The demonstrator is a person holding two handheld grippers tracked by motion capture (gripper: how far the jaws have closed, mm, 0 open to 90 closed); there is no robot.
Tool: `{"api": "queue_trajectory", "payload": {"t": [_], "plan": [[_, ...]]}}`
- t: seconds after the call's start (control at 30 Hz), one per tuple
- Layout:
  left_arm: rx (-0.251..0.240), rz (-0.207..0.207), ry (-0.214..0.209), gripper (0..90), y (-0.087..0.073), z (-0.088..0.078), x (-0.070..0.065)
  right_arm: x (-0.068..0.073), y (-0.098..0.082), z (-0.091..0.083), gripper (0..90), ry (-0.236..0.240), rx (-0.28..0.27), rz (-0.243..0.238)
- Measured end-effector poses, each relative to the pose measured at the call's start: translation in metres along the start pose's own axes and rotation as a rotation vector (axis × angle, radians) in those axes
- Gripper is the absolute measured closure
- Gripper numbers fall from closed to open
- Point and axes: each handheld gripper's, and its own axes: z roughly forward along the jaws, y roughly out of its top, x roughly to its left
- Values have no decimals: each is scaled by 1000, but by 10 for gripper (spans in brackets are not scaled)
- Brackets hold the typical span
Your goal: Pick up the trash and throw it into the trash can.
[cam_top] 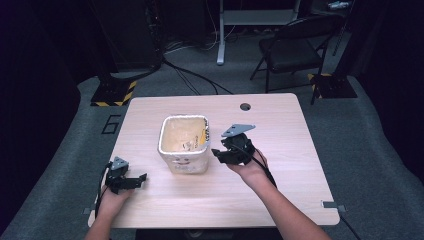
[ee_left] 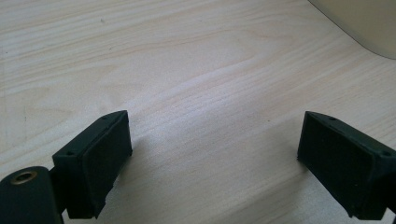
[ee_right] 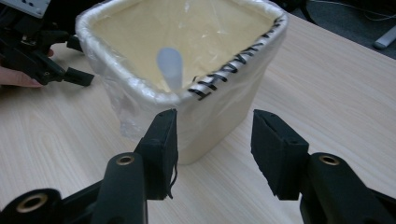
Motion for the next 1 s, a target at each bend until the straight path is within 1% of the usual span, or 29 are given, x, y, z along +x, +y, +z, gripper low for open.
{"api": "queue_trajectory", "payload": {"t": [0.07, 0.13, 0.17, 0.23, 0.3, 0.53, 1.0], "plan": [[0, 0, 0, 92, 0, 0, 0, -4, -4, -2, 503, -9, -5, 11], [0, 0, 0, 92, 0, 0, 0, -8, -8, -3, 503, -23, -7, 10], [0, 0, 0, 92, 0, 0, 0, -9, -10, -4, 503, -28, -8, 21], [0, 0, 0, 92, 0, 0, 0, -13, -14, -5, 502, -32, -11, 26], [0, 0, 0, 93, 0, 0, 0, -16, -17, -6, 502, -33, -18, 31], [0, 0, 0, 92, 0, 0, 0, -23, -31, -10, 502, -62, -28, 40], [0, 0, 0, 93, 0, 0, 0, -41, -62, -15, 497, -124, -35, 82]]}}
